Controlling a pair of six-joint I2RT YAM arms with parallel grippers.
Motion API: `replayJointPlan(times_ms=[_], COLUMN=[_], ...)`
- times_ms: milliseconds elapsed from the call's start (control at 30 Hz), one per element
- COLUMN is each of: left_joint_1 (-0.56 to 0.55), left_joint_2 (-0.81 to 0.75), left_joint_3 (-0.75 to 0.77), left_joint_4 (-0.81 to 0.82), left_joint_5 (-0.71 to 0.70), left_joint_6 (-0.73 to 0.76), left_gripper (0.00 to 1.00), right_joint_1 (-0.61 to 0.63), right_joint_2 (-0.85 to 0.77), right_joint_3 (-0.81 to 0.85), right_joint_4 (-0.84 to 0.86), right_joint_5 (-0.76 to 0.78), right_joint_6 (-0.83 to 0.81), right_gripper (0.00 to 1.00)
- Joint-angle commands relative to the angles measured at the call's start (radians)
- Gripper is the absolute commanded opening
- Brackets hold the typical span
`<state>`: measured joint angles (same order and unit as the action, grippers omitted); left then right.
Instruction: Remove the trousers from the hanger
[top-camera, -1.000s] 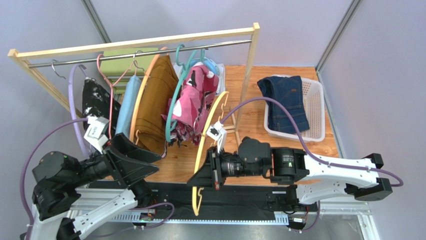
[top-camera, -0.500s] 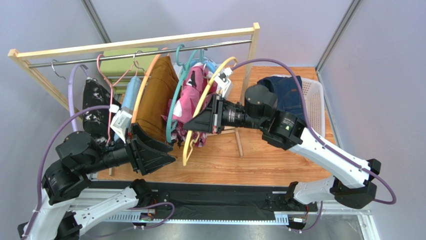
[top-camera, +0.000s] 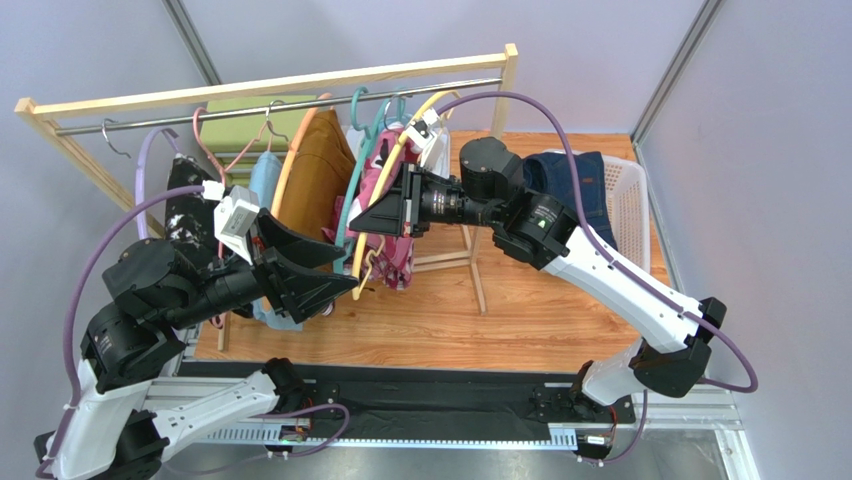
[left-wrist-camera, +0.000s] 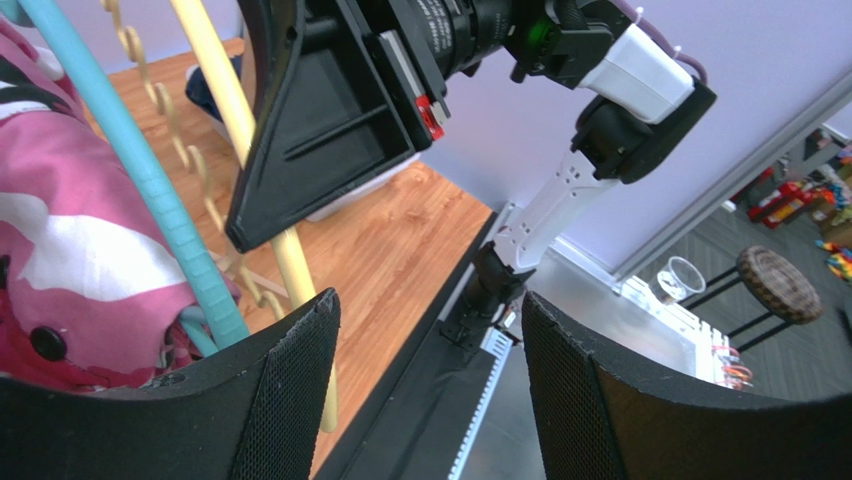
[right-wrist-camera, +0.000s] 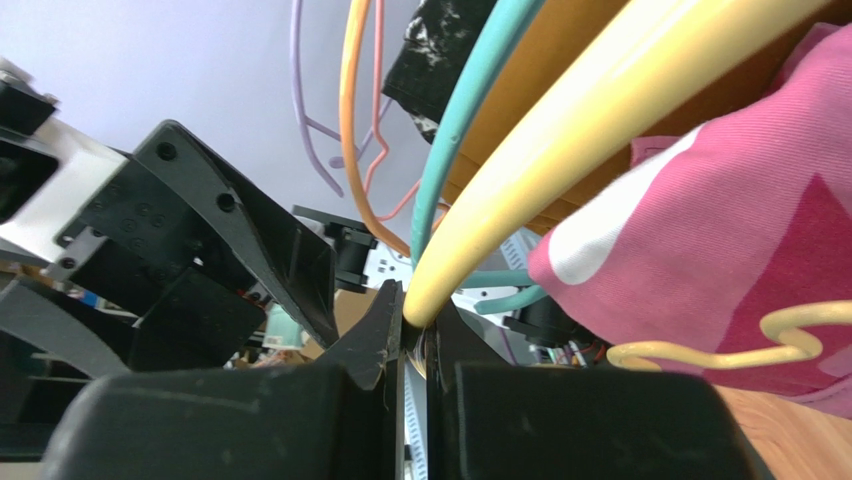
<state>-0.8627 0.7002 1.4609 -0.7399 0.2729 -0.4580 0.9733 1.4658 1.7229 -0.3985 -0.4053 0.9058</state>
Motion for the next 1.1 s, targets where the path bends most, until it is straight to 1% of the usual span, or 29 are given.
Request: replayJointPlan(times_ms=[0,200,333,433,733,800,933,1067], left_joint_1=[-0.002,-0.002,-0.002,-0.001,-0.001,-0.001,-0.002,-0.001], left_joint_2=[0.013,-0.005,0.001,0.01,0.002,0.002,0.018,0.054], left_joint_3=[-0.007,-0.042,-0.051,-0.048,-0.045,-0.045,-0.033,0.03], left_joint_4=[0.056,0.08,0.094,0.094,0.1,0.1,0.082,0.031], left_joint_5=[-0.058,-0.081,-0.081,-0.066,-0.064,-0.066,-0.099,-0.156], left_joint_6=[0.081,0.114,0.104,0.087,0.07,0.07,0.062,0.053], left_gripper=[0.72,0.73,0.73,0.73,0.73,0.73,0.73,0.73], right_joint_1=[-0.005,-0.005,-0.015,-0.036,-0.133,-0.149,-0.183,-0.183], right_joint_2=[-0.009,-0.056,-0.061,-0.055,-0.039,-0.044,-0.053,-0.081], right_joint_3=[0.08,0.041,0.047,0.049,0.011,-0.002,-0.045,-0.112], right_joint_4=[-0.011,-0.06,-0.076,-0.076,-0.04,-0.03,-0.003,0.021], right_joint_5=[-0.021,0.003,0.019,0.03,-0.027,-0.039,-0.053,-0.053], right_joint_6=[-0.165,-0.321,-0.404,-0.417,-0.444,-0.436,-0.366,-0.241], right_gripper=[0.0,0.0,0.0,0.0,0.0,0.0,0.0,0.0])
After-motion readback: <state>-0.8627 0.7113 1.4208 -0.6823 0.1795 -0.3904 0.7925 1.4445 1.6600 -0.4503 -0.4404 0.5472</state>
